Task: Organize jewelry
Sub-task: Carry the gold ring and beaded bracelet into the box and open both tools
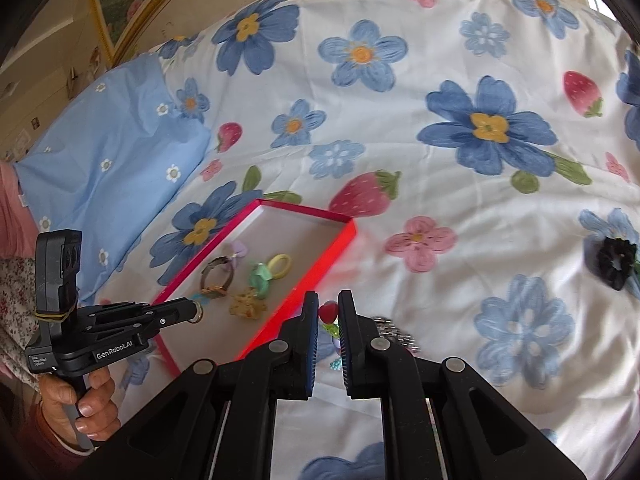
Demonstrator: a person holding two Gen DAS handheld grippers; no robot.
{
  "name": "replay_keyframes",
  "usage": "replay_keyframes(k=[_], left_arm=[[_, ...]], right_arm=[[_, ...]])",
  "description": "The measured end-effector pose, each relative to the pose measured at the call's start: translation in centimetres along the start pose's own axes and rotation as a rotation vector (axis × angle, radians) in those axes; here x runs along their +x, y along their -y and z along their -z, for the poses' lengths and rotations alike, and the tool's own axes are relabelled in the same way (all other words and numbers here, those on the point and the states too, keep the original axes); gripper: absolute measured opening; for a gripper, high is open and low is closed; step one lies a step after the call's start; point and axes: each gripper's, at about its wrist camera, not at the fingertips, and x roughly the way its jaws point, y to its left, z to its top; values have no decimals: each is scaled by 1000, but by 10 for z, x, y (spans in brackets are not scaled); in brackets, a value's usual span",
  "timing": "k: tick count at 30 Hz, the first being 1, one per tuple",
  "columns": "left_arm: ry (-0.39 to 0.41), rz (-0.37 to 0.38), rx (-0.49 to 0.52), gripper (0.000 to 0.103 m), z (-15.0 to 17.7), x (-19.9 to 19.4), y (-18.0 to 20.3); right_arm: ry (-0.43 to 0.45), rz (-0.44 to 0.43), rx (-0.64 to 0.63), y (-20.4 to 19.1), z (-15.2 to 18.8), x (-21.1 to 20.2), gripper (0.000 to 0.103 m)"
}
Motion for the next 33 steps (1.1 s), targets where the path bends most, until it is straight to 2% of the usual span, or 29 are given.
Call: replay_keyframes(k=[12,21,26,33], left_arm=[[-6,-57,-78,6,6,-6,-40],[-30,-78,-112,6,6,7,-59],[-54,-91,-120,6,5,22,-65],[-87,-113,-132,6,3,43,-70]], right_arm=[[-47,-103,-92,-61,-4,35,9],[-95,-167,-125,-97,0,67,9],[-140,-177,-119,-102,8,89,9],[-201,-159,-90,-88,20,111,9]])
